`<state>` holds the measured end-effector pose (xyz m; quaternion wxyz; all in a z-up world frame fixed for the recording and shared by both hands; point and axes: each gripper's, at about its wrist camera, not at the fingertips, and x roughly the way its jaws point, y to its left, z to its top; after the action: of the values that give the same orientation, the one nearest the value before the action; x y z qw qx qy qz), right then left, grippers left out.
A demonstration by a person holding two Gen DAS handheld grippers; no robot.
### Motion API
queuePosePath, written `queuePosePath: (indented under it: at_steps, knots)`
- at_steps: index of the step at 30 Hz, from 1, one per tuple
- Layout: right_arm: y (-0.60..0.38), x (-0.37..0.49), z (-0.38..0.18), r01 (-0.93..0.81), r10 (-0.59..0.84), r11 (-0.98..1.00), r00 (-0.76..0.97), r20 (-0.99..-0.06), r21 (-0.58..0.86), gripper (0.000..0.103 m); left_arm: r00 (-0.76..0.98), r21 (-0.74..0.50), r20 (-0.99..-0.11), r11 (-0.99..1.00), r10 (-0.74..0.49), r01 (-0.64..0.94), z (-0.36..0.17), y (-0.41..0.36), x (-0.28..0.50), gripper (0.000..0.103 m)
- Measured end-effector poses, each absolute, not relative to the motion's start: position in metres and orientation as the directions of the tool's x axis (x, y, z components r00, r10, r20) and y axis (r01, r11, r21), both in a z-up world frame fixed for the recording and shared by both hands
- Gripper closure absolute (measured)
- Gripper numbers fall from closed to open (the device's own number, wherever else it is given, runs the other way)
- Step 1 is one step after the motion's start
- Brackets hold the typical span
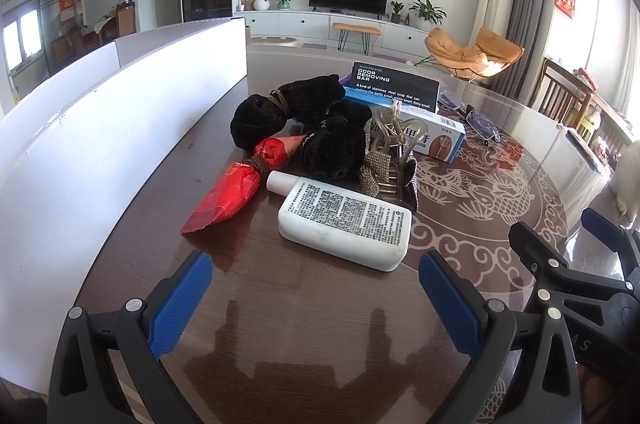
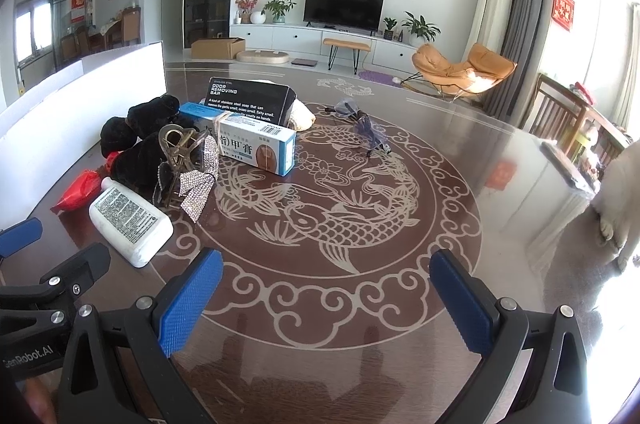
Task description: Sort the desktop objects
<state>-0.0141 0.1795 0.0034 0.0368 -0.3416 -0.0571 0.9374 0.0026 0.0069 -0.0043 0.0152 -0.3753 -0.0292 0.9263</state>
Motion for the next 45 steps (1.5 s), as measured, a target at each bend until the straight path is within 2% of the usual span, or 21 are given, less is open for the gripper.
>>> queuePosePath:
  at_steps: [45]
  knots:
    - [0.1878,-0.0198,-0.0016,-0.04,0.088,-0.995,-0.741,-0.665,-0.086,0.0,-0.712,-0.07,-0.7,-0.998,0.048,0.001,-0.0061,0.005,0.0031,0.0]
